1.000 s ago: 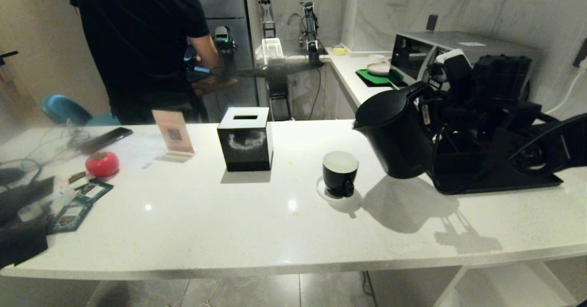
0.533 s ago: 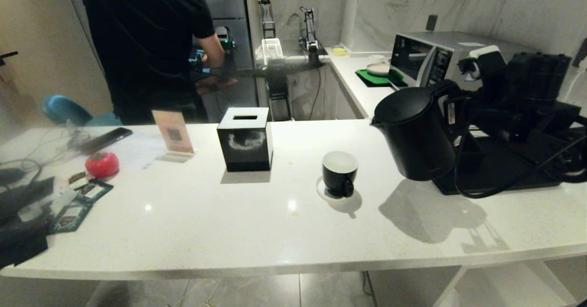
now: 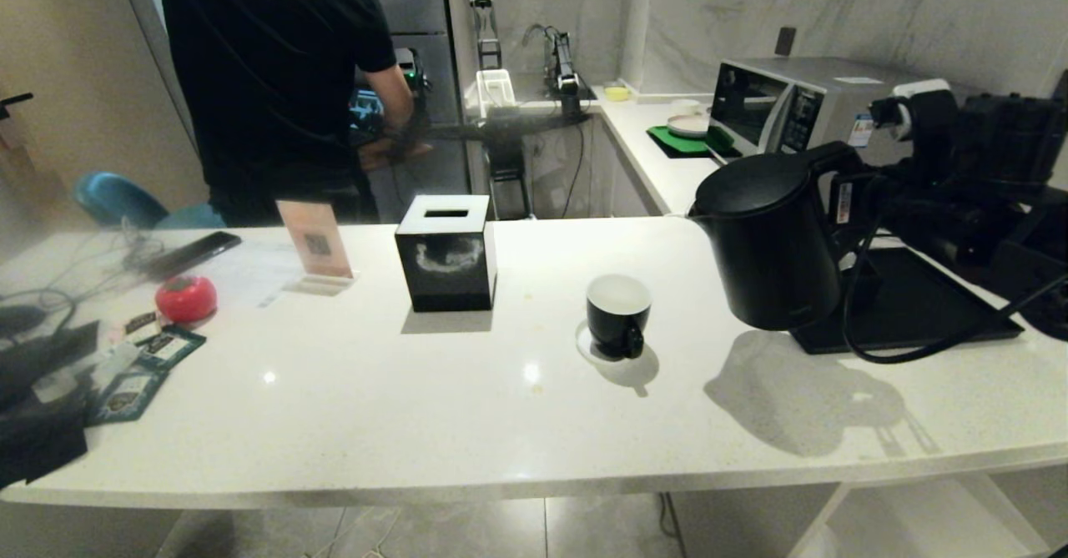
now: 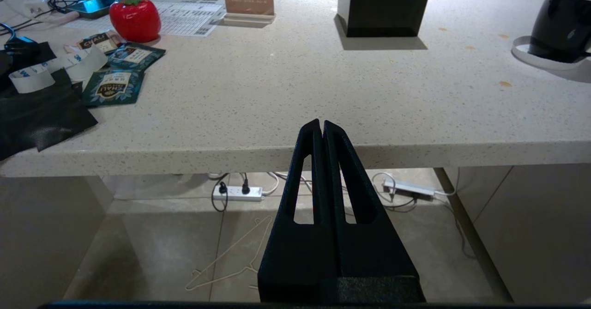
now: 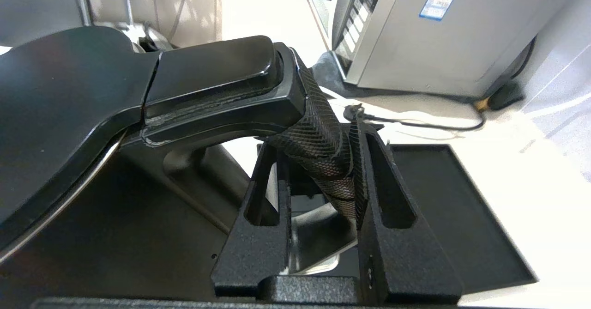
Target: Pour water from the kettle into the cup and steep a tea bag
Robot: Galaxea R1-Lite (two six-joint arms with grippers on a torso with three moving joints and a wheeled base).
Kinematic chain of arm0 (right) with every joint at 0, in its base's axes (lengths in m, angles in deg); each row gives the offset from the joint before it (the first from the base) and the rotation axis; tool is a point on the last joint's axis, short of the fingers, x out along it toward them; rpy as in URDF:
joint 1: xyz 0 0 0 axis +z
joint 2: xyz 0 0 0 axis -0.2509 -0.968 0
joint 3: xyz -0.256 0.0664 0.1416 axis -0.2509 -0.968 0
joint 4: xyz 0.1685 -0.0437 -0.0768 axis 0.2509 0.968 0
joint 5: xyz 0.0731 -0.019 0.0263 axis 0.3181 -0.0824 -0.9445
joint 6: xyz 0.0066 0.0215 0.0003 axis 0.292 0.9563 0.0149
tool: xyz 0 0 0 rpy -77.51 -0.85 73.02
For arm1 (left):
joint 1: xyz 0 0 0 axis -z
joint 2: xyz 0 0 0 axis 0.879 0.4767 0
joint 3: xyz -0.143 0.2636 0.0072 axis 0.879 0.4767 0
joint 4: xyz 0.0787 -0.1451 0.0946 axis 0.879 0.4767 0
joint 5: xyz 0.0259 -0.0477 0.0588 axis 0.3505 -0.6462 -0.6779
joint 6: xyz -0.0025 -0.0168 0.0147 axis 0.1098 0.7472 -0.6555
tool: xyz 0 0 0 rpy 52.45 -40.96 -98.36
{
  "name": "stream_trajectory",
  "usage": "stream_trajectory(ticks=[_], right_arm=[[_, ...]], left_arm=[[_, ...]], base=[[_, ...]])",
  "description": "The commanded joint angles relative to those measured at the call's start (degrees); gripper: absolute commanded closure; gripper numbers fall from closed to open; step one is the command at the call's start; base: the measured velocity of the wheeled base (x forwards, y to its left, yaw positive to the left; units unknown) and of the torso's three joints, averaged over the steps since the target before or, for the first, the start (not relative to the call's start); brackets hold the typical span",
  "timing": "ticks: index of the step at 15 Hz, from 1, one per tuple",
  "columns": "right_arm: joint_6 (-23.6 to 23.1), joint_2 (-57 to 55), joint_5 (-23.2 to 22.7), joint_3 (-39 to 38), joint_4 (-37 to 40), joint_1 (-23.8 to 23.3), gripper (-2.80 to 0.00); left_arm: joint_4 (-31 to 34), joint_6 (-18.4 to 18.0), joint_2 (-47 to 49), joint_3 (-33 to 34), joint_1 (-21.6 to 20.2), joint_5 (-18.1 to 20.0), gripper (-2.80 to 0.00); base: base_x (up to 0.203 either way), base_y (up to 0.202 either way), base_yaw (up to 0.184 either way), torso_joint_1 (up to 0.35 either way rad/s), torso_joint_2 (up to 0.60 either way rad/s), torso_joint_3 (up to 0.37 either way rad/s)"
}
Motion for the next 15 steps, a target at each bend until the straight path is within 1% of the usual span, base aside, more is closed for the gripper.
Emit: stream_trajectory(ticks=[1,8,12,15], right_arm=[[1.4,0.3,0.1,-0.4,-0.2,-0.2,0.0],[11.3,1.0,0.1,-1.0,1.3,-2.5,0.0],[14.6,1.6,0.0,-1.7,1.3,-5.5,0.0],[15.1,2.8,0.0,-3.4,1.1,-8.6,0.0]], left_arm=[[0.0,0.0,0.0,0.0,0.0,0.0,0.0],[0.0,0.0,0.0,0.0,0.0,0.0,0.0],[0.0,0.0,0.0,0.0,0.0,0.0,0.0],[0.0,0.0,0.0,0.0,0.0,0.0,0.0]], base=[[0.0,0.0,0.0,0.0,0.0,0.0],[0.0,0.0,0.0,0.0,0.0,0.0],[0.0,0.0,0.0,0.0,0.0,0.0],[0.0,0.0,0.0,0.0,0.0,0.0]])
